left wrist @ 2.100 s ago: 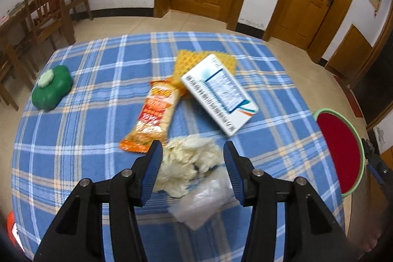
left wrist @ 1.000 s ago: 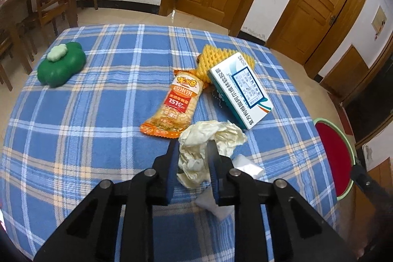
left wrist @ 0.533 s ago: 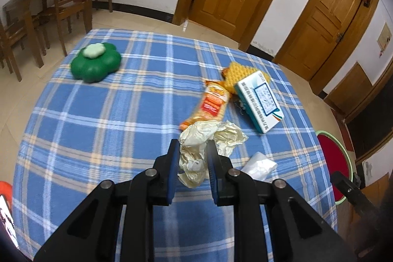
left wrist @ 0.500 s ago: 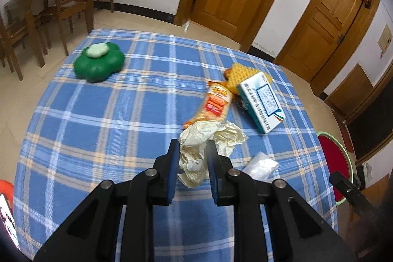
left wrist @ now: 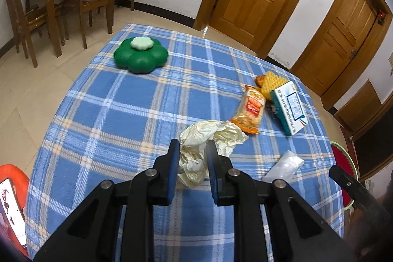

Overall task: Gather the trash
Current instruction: 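Close the left tool on the crumpled tissue, then grasp the clear plastic bag with the right tool while the left tool holds the tissue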

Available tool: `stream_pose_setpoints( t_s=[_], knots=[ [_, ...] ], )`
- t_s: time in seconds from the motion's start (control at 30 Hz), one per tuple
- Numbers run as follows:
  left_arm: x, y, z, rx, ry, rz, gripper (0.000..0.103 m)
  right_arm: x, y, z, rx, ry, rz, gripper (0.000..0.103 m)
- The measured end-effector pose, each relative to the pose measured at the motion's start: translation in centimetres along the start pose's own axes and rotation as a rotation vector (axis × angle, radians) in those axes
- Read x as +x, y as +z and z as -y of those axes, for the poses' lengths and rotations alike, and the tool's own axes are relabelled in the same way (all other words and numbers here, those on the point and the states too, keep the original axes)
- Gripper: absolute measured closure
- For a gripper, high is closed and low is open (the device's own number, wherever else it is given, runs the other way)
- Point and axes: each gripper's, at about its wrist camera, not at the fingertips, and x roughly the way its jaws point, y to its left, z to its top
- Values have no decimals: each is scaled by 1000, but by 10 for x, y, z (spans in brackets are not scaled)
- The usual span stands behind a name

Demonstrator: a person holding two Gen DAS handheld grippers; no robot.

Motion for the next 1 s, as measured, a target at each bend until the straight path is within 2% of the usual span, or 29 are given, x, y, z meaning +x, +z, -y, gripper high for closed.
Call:
stream_pose_setpoints(
  t_s=[0.4,0.8,1.0],
  knots=[
    [3,-9,-23,-55,22,-4,82,42,-8,-39,-63,22,-81,37],
    [8,-13,-33,-84,12,-13,82,64,-15,-51,-77,0,-119,36],
    [8,-14,-34,-86,11,-13,82,65,-17,-52,-92,-9,-109,50]
  ],
)
